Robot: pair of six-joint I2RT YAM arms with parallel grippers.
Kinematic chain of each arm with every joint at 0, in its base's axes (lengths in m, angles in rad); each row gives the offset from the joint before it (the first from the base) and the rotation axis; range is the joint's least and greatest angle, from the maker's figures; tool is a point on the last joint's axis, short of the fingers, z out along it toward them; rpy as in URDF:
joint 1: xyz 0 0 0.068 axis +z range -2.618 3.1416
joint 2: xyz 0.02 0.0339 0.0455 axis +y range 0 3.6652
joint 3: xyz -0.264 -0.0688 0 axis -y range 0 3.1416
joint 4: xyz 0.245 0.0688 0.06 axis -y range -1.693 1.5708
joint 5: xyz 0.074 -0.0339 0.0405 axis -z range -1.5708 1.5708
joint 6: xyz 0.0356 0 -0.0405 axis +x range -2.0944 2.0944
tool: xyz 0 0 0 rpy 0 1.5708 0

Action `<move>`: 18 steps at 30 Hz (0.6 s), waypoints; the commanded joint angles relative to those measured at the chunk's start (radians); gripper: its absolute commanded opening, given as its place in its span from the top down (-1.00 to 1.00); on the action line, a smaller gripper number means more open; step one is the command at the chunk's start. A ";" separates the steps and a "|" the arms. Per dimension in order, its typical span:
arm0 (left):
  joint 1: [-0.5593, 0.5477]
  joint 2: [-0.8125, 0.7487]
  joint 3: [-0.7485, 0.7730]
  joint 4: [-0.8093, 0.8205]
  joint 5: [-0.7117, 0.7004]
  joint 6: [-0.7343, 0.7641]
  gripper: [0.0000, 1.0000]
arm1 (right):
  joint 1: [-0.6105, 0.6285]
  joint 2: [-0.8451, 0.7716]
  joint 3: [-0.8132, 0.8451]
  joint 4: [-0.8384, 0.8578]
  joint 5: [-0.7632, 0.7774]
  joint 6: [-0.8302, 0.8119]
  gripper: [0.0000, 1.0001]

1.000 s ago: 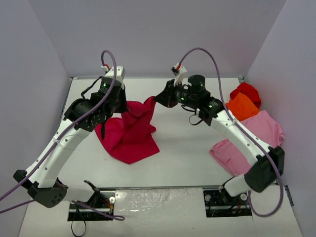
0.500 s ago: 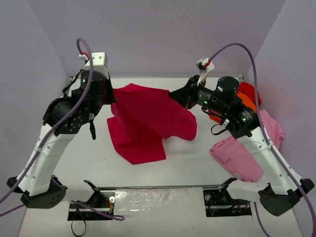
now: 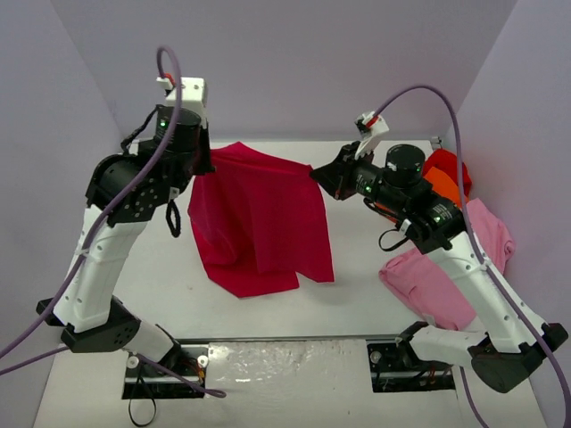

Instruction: Fold and stack the t-shirts

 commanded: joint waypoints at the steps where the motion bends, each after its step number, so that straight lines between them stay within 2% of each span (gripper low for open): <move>1: 0.024 0.012 0.008 0.028 -0.140 0.086 1.00 | -0.017 0.085 -0.002 0.050 0.129 -0.071 1.00; 13: 0.045 0.102 -0.084 0.126 -0.105 0.089 1.00 | -0.106 0.355 -0.012 0.191 0.191 -0.099 1.00; 18: 0.060 0.115 -0.138 0.170 -0.094 0.088 1.00 | -0.175 0.575 0.067 0.264 0.199 -0.102 1.00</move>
